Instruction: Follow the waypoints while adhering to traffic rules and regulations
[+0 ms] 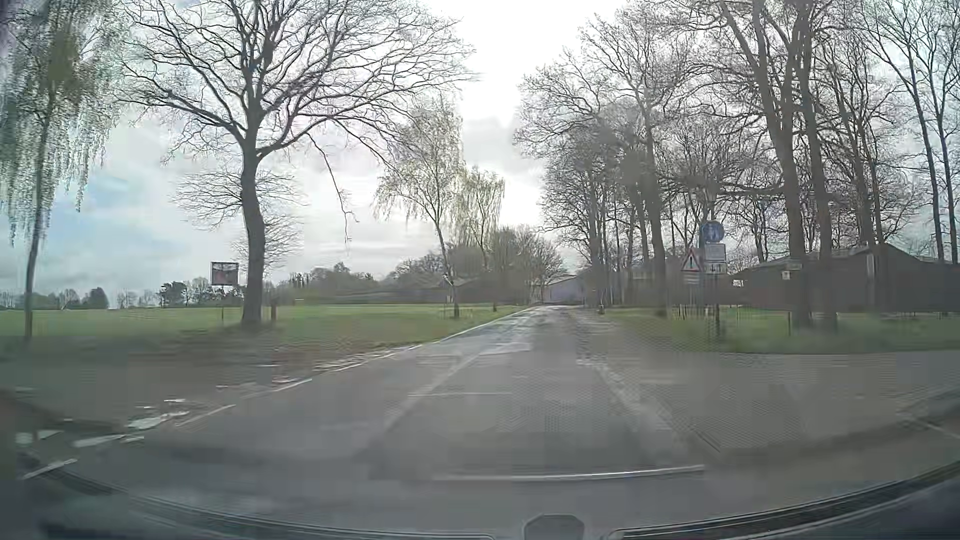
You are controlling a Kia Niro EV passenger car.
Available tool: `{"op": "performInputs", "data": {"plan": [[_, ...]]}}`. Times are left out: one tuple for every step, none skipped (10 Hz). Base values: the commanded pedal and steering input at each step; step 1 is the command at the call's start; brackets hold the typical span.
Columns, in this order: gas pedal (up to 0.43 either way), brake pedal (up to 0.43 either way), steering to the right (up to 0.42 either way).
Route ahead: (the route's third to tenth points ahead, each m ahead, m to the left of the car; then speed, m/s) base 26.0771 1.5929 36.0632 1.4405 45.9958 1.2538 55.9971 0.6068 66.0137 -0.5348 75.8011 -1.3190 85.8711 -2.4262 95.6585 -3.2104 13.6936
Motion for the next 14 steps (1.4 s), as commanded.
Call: {"op": "performInputs", "data": {"plan": [[0.197, 0.000, 0.037], [0.197, 0.000, 0.032], [0.197, 0.000, 0.028], [0.197, 0.000, 0.026], [0.197, 0.000, 0.025], [0.197, 0.000, 0.014], [0.197, 0.000, 0.008], [0.197, 0.006, 0.008], [0.197, 0.000, 0.007], [0.197, 0.000, 0.007], [0.197, 0.000, 0.007], [0.197, 0.000, 0.007], [0.197, 0.000, 0.005], [0.197, 0.000, 0.005]]}}
